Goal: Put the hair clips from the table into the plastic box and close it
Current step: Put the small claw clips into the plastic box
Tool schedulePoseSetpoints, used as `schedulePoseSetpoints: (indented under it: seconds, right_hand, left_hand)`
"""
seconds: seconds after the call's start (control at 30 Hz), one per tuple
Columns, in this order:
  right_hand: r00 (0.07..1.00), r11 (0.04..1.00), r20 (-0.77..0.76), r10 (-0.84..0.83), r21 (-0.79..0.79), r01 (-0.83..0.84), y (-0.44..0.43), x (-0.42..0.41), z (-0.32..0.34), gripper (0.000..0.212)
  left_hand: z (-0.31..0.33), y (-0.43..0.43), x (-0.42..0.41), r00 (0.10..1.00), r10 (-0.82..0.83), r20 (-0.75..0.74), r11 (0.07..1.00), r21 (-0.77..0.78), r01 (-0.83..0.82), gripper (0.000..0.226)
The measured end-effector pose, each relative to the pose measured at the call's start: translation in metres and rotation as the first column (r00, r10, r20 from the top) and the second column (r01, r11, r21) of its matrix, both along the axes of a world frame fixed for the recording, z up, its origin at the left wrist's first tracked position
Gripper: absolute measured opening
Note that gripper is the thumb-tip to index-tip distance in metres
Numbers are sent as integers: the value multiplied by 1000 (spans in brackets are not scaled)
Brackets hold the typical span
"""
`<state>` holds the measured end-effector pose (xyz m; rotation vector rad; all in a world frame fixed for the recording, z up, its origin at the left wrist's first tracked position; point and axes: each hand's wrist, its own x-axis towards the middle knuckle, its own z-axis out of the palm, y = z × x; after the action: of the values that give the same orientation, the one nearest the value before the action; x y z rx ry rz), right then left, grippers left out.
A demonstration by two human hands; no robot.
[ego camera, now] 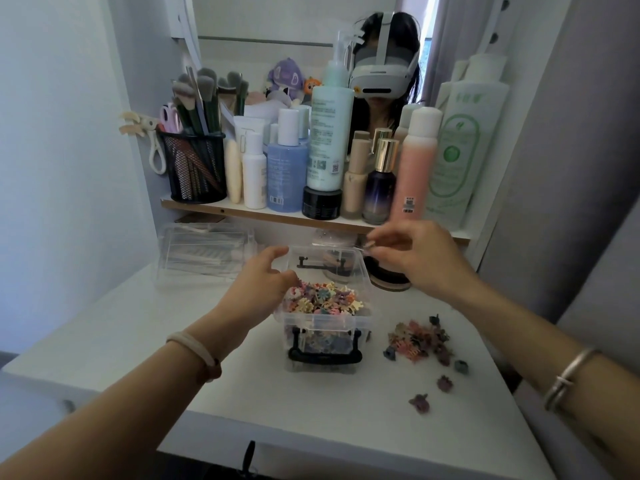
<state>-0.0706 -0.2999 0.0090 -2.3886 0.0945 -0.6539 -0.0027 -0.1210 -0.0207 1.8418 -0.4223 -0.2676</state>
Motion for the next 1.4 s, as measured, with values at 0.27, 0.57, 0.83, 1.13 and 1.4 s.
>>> schedulePoseSetpoints:
  seconds: [0.27,0.57,0.83,1.13,1.4]
  right_hand:
    - [884,941,-401,-241,-321,111,-33,-1,-5,27]
    - [695,947,-668,-265,-315,58,-52,-4,-35,23]
    - [759,961,-636,-136,-270,-55,-40,-2,-36,19]
    - [739,917,-659,-140,-367,-154,-39,-3,-34,23]
    - [894,941,-427,-140,-339,-15,-34,1,-22,18]
  left_hand:
    - [-3,1,3,1000,-1,-11,1000,-21,1,48]
    - [-4,0,5,1000,16,7,1000,5,-16,49]
    - [-4,-1,4,1000,19,6,1000,9,-19,50]
    - [-3,0,3,1000,22,2,1000,7,-22,50]
    - [-3,-1,2,1000,21,7,1000,-15,-21,49]
